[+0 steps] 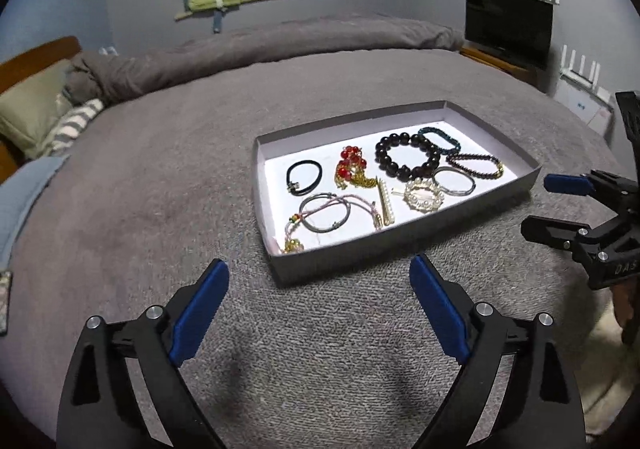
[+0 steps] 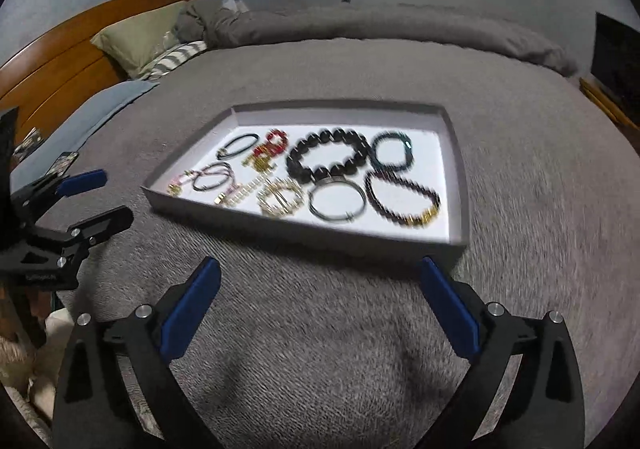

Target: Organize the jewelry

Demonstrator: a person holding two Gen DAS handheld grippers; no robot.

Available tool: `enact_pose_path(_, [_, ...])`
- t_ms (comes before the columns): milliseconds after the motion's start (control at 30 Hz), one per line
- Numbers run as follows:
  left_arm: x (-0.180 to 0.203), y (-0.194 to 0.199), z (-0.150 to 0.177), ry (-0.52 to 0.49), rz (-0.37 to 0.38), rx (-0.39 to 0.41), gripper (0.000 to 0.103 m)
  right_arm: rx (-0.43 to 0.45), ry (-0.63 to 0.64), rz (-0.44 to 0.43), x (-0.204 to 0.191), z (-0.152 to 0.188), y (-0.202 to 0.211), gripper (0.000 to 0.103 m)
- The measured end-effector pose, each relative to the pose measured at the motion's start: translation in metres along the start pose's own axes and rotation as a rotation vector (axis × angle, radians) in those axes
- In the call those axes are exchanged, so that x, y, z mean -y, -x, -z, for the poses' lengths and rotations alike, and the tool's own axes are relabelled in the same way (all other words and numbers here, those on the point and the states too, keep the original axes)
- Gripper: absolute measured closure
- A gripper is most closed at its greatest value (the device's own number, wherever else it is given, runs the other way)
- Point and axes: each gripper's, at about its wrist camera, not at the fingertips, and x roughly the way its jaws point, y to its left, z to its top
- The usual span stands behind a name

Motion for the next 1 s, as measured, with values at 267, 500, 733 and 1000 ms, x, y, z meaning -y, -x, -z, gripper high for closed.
enact_pose_path(267, [0.020,-0.008,0.014,0.027,-0.095,0.056,0.008,0.127,-0.024,0.086,-0.001,0.011,0.005,0.006])
enact_pose_path(500, [0.016,-0.016,0.021,0.080,-0.089,0.089,0.008,0.199,0.028,0.174,-0.005,0.021,0.003,0.006])
enact_pose_path(733, [0.022,-0.022,0.022,0.058,-0.100,0.097,0.008,0.183,0.031,0.171,-0.002,0.024,-0.003,0.006])
enact_pose_path(1000, [0.023,-0.026,0.023,0.059,-0.101,0.092,0.008,0.183,0.016,0.158,0.000,0.025,-0.002,0.006])
